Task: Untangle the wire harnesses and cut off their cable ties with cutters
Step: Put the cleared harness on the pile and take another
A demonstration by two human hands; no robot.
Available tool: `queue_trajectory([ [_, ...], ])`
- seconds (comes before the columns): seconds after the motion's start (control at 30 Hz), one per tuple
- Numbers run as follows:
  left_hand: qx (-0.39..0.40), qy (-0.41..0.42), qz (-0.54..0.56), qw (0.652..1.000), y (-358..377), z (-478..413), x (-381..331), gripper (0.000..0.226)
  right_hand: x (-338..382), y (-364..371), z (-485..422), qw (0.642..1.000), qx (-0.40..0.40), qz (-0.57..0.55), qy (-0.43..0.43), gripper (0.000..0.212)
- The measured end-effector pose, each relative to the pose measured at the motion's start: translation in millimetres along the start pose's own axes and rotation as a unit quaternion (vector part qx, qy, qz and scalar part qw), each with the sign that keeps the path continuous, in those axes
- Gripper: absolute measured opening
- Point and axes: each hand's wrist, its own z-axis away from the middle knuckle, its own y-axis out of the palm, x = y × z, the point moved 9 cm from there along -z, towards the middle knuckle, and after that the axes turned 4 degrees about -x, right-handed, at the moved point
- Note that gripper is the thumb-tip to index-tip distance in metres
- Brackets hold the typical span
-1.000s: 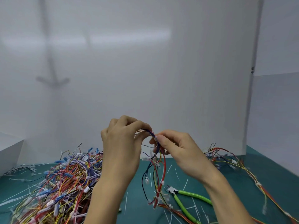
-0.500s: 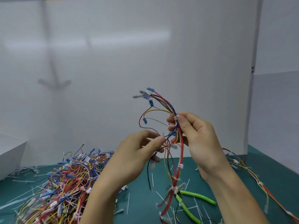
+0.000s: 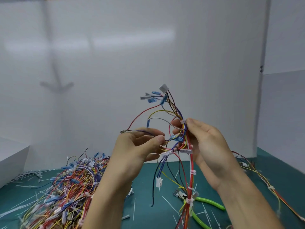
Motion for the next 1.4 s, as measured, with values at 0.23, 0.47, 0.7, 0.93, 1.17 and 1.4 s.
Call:
queue_trajectory([
  [0.23,-0.069,0.063,0.014,0.996,-8,1,-13,0.008,3,-5,0,0.993,-0.024,0.109,-0.027,0.009],
  [0.47,0.059,0.008,-0.071,0.996,0,4,-4,0.044,13,-21,0,0.991,-0.097,0.064,-0.061,0.014],
  [0.7,0.189,-0.029,-0.134,0.972,15,12,11,0.032,13,-23,0,0.992,-0.106,0.028,-0.063,0.02],
  [0.93,0.046,-0.016,-0.046,0.998,-5,0,6,0.014,8,-20,-2,0.993,-0.095,0.047,-0.054,0.017],
  [1.17,0.054,-0.053,-0.001,0.997,-6,4,6,0.025,13,-26,-1,0.99,-0.112,0.062,-0.063,0.011],
  [1.4,0.198,-0.084,-0.165,0.963,5,12,25,0.037,15,-35,-1,0.984,-0.151,0.059,-0.079,0.01],
])
